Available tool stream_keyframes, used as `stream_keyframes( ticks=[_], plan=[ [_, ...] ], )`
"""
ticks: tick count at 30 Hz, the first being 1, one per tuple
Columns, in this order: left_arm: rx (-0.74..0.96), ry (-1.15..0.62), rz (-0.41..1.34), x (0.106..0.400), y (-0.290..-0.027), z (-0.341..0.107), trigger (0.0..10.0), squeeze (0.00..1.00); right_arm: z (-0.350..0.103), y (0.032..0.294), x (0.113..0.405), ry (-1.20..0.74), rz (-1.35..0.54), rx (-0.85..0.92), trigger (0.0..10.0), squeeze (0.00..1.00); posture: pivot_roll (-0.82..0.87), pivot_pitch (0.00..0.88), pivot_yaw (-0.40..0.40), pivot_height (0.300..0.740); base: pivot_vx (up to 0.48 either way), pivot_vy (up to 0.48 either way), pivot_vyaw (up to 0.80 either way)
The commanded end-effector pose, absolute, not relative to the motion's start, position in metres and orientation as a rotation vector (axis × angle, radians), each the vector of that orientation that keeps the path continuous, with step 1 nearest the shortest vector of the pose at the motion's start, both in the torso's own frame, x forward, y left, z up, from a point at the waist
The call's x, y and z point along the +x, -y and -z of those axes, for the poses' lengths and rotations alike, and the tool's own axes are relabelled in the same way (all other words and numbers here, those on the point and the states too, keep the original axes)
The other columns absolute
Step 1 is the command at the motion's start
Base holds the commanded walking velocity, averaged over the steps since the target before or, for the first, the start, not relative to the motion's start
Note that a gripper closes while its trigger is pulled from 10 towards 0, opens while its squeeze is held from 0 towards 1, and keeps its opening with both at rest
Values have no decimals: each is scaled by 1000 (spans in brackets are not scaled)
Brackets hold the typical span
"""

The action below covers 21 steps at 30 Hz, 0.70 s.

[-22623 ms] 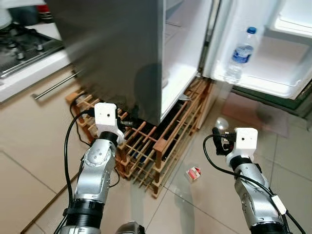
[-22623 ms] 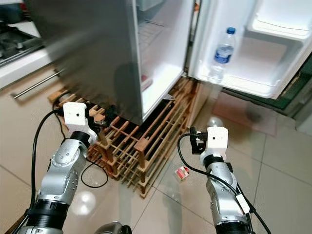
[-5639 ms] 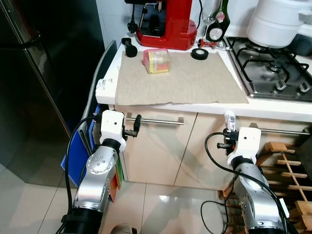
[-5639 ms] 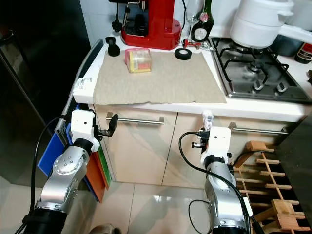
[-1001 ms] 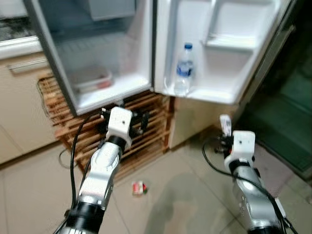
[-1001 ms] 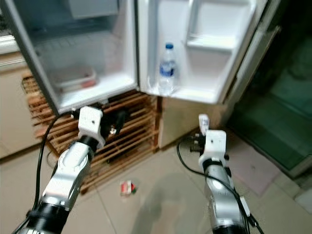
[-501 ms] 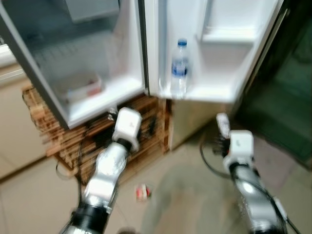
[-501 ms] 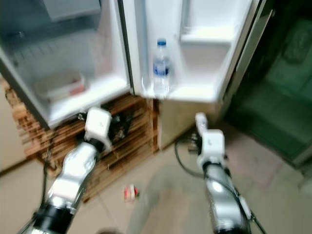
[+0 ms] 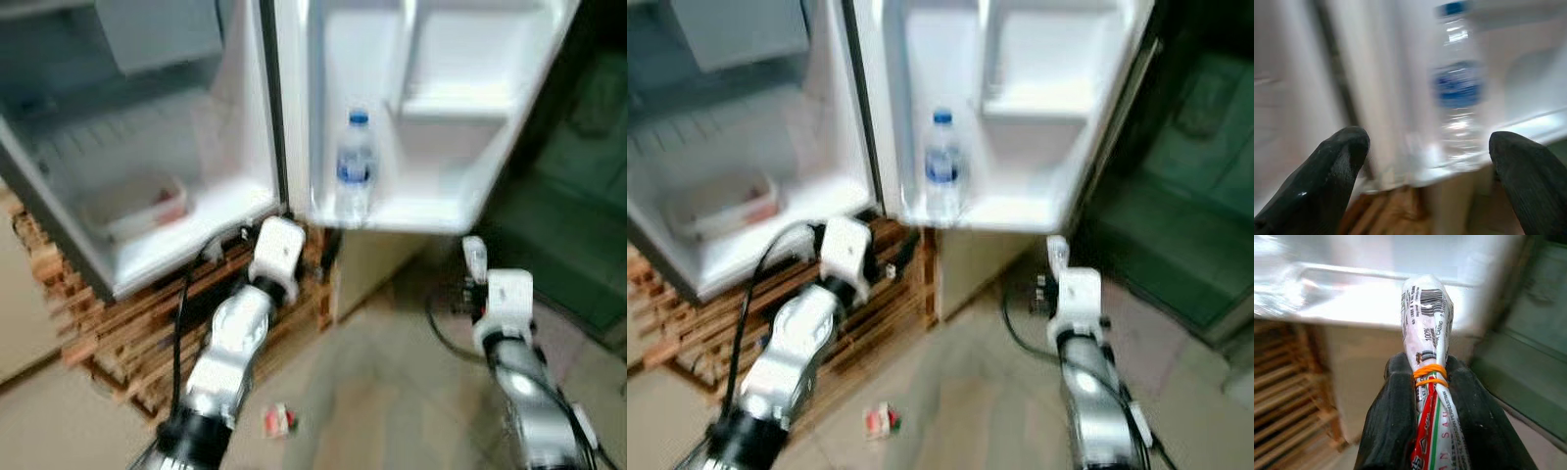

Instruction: Restocking fridge

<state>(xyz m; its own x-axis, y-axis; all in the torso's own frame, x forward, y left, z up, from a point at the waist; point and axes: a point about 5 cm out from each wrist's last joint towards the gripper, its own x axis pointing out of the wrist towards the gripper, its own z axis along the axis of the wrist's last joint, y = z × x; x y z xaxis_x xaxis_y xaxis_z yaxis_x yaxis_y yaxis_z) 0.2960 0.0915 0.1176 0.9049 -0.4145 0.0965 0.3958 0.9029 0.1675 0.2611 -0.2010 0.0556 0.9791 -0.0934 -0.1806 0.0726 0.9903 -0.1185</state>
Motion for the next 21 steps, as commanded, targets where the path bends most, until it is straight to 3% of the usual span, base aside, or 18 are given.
stream_keyframes(
  ticks=[1, 4, 10, 14, 18, 20, 21],
  plan=[
    [154, 130, 395, 298, -98, -118, 10000, 0, -60, 190, 265, -167, 42, -115, 0, 12, 71, 0, -9, 740, 0, 0, 0],
    [151, 134, 396, 298, -98, -118, 10000, 0, -57, 194, 262, -195, 16, -133, 0, 8, 69, 0, -8, 740, 0, 0, 0],
    [149, 134, 400, 297, -99, -118, 10000, 0, -89, 209, 262, -194, -308, -319, 0, 4, 52, 0, 7, 740, 0, 0, 0],
    [152, 129, 403, 297, -99, -117, 10000, 0, -123, 238, 276, -142, -302, -457, 0, 4, 47, 0, 10, 740, 0, 0, 0],
    [149, 135, 403, 298, -99, -118, 10000, 0, -134, 247, 281, -123, -295, -526, 0, 4, 47, 0, 13, 740, 0, 0, 0],
    [142, 145, 404, 297, -98, -121, 10000, 0, -155, 255, 286, -74, -313, -751, 0, 4, 45, 0, 16, 740, 0, 0, 0],
    [142, 145, 404, 297, -98, -121, 10000, 0, -155, 255, 286, -74, -313, -751, 0, 4, 45, 0, 16, 740, 0, 0, 0]
  ],
)
